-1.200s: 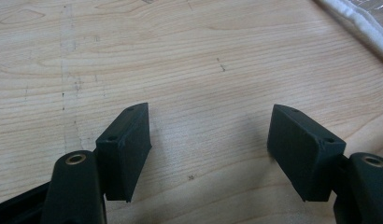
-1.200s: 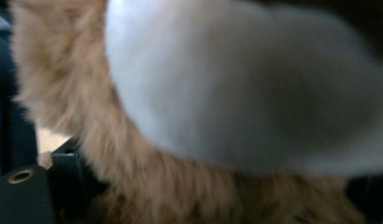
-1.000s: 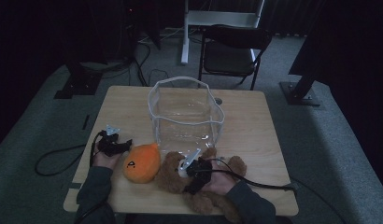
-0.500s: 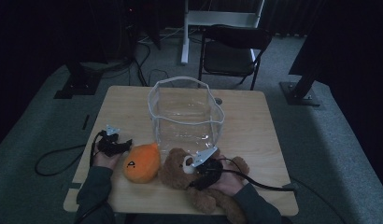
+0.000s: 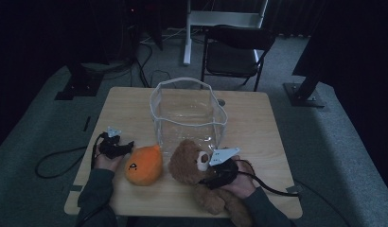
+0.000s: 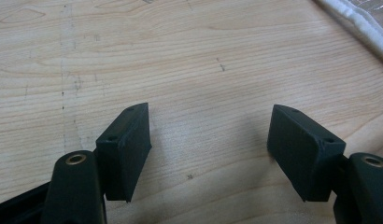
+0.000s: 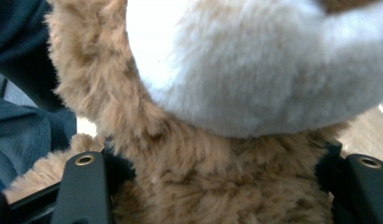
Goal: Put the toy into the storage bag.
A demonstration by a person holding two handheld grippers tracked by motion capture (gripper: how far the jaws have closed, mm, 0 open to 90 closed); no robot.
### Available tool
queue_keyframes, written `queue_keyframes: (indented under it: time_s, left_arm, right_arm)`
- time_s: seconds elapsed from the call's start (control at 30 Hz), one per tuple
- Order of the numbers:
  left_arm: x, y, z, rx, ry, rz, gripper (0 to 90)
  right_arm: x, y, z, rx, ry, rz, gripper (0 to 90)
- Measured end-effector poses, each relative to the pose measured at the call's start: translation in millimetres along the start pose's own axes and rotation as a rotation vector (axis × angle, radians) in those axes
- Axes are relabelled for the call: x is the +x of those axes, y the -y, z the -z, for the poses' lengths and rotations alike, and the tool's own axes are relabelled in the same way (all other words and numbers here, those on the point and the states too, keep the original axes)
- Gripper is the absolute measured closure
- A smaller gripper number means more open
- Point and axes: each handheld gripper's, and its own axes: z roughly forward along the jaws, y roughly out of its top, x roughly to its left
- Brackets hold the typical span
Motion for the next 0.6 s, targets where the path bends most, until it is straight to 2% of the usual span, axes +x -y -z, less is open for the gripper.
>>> queue_keyframes:
  time_s: [0.1, 0.13, 0.33, 0.6]
  left_arm:
    - [0.0, 0.0, 0.0, 0.0, 0.0, 0.0, 30.6]
    - [0.0, 0.0, 0.0, 0.0, 0.0, 0.0, 30.6]
    - [0.0, 0.0, 0.0, 0.001, 0.0, 0.0, 30.6]
    - [0.0, 0.0, 0.0, 0.001, 0.0, 0.0, 30.6]
  right_arm:
    - [-1.1, -0.7, 2.3, -0.01, -0.002, -0.002, 32.2]
    - [-2.6, -3.2, 10.1, -0.04, 0.007, -0.001, 32.3]
    - [-1.6, -5.8, 22.2, -0.094, 0.009, 0.013, 32.7]
    - [-2.7, -8.6, 34.6, -0.153, -0.01, 0.02, 33.2]
